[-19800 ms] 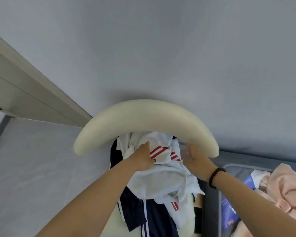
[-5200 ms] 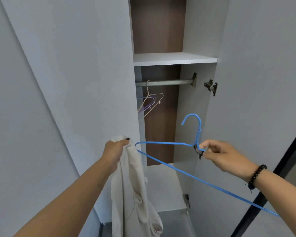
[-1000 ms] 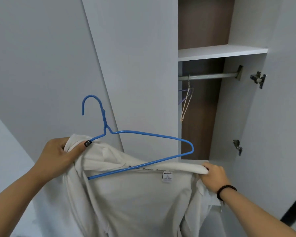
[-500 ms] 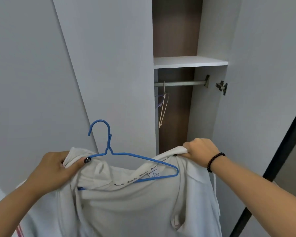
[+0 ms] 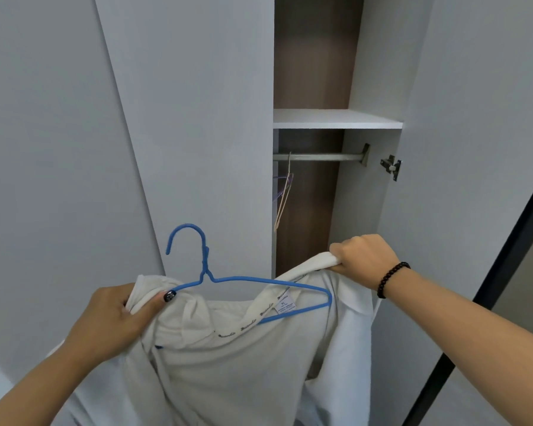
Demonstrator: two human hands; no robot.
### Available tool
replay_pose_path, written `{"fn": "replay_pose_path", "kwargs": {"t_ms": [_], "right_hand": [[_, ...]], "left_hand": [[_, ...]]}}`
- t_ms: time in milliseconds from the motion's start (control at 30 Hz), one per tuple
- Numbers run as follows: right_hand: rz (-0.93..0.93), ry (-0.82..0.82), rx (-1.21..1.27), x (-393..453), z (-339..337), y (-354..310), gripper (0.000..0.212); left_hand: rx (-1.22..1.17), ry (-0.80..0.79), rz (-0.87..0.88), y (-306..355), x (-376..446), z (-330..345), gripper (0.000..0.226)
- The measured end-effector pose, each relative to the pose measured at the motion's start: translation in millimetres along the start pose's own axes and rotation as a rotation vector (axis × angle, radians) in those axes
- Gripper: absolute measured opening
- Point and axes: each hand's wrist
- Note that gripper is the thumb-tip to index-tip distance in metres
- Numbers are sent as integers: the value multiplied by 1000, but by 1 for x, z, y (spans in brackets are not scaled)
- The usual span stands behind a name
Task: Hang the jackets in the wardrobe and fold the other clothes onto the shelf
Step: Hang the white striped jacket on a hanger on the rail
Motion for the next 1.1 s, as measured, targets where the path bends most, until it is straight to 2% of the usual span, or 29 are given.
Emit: {"fn": "replay_pose_path", "kwargs": {"t_ms": [100,233,300,500,633,733,900,1000,1100], "right_hand": [[-1,34,2,-2,-1,9,41],[-19,56,47,2,-2,8,40],[-29,55,67,5,-3,6,39],[-65,88,107,10,-12,6,39],[-79,110,99,11,-20,15,40],[-90,134,99,9,-25,23,41],[-96,146,107,6,-32,28,43],[-31,122,215,9,-36,21,46],[195,-40,442,13,-41,13,46]], "left_hand": [[-12,40,6,0,1,-9,45],[-2,-13,82,15,-7,-11,19],[26,-20,86,22,-11,-10,15],[198,64,106,29,-20,-11,37],[204,120,109,32,-24,-19,32],[187,166,115,37,-28,-21,49],[212,175,116,48,-39,-12,45],[210,145,93,59,-48,5,41],[188,116,57,73,-58,25,44]]}}
Point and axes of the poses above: each hand's wrist, its own x-axis towards the middle knuckle, its own z-axis out of the palm, y = z × x, and after that the axes turned 14 degrees about y, right-handed
